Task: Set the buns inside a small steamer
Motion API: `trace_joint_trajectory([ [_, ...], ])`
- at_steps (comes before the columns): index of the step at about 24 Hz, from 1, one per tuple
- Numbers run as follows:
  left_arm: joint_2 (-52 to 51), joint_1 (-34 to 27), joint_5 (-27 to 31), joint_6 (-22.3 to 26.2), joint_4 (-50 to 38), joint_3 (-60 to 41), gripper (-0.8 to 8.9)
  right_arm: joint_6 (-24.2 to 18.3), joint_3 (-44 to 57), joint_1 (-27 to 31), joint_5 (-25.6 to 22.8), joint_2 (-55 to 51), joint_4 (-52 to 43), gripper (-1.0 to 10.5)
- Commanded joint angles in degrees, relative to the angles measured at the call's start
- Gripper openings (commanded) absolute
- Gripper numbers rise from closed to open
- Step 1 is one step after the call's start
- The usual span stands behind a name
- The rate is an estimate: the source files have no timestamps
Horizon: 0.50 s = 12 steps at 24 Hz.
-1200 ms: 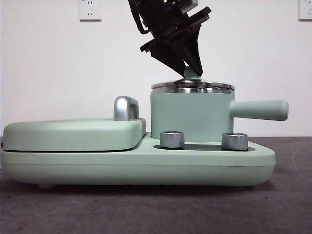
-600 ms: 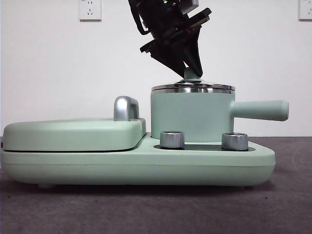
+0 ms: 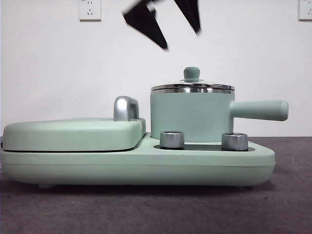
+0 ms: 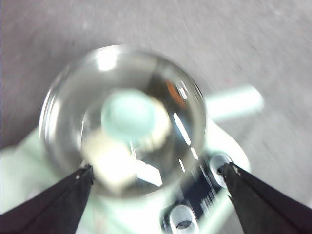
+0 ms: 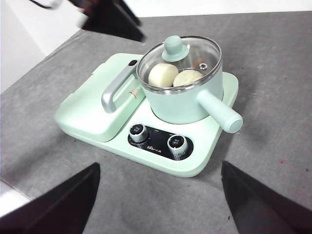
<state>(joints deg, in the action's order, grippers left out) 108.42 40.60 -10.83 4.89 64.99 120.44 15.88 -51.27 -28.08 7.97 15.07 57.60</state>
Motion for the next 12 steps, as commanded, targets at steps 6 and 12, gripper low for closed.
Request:
trace_joint_trajectory([
  [6,-9.57,-2.69,-0.13,-1.03,16.24,1.31,3.69,-2.21,-0.48,-0.28,4.15,0.2,-2.71,3.9],
  [12,-17.35,-2.73,-0.13,-0.52,16.26,-6.19,3.65,-3.17,-0.48,-0.31,4.72,0.2,-3.56,3.9],
])
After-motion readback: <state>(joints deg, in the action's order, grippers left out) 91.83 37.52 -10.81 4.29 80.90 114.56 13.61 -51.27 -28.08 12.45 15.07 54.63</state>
